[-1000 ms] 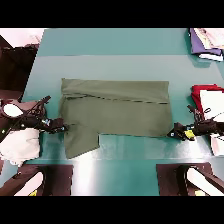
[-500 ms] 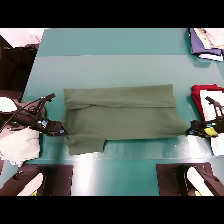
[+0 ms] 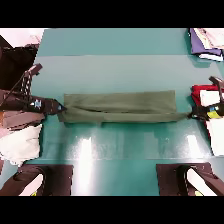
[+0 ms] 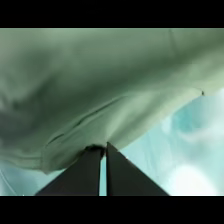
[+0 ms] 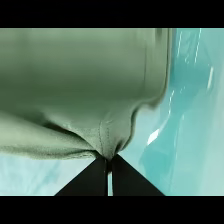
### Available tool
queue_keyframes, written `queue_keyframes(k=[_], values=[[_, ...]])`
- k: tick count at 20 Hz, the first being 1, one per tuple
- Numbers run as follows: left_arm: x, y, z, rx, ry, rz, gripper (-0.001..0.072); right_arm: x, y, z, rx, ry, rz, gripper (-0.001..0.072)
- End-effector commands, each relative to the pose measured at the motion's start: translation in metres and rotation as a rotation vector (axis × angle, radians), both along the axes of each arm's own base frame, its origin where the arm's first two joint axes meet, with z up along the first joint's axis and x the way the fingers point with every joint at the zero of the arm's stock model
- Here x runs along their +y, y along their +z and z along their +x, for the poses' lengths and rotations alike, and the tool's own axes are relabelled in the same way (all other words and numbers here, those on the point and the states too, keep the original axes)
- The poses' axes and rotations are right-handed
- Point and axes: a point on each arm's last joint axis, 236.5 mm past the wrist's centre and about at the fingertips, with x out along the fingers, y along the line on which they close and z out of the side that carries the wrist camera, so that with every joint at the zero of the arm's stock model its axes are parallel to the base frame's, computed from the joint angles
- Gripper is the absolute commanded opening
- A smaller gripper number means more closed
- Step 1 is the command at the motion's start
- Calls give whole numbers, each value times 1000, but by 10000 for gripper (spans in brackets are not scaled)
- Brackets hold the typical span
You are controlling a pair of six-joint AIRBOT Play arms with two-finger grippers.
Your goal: Fold the shirts.
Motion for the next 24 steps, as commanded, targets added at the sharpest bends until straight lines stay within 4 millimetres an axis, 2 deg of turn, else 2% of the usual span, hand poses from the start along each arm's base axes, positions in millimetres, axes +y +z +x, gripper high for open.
queue_keyframes(k=[1, 7, 8, 9, 10, 11, 12, 13, 15, 16, 17, 18, 21, 24], values=[[8, -4, 46, -79, 86, 4, 31, 12, -1, 53, -53, 31, -5, 18], [17, -56, 92, -39, 171, 19, 32, 13, -35, 101, 12, 23, 23, 23], [20, -60, 102, -50, 202, 16, 75, 11, -40, 111, 6, 11, 23, 41], [23, -61, 112, -57, 253, 1, 397, 13, -42, 123, -11, -2, 43, 303], [26, -61, 120, -61, 306, -20, 642, 19, -42, 134, -29, -16, 79, 575], [29, -58, 125, -68, 338, -35, 664, 20, -40, 144, -48, -37, 112, 605], [28, -53, 127, -78, 334, -36, 666, 18, -36, 150, -59, -50, 136, 605], [25, -47, 125, -73, 317, -37, 666, 12, -32, 150, -58, -47, 145, 603], [17, -39, 115, -37, 252, -32, 664, -4, -31, 138, -31, -18, 155, 591], [13, -38, 107, -3, 225, -31, 545, -15, -33, 127, -1, -7, 164, 591], [11, -39, 99, 25, 203, -30, 269, -23, -36, 117, 27, 4, 176, 590], [8, -41, 93, 48, 186, -32, 43, -33, -42, 109, 62, 1, 193, 591], [4, -45, 80, 90, 139, -23, 40, -46, -64, 96, 138, -18, 273, 592], [3, -48, 72, 123, 120, -21, 40, -41, -82, 104, 142, -30, 394, 592]])
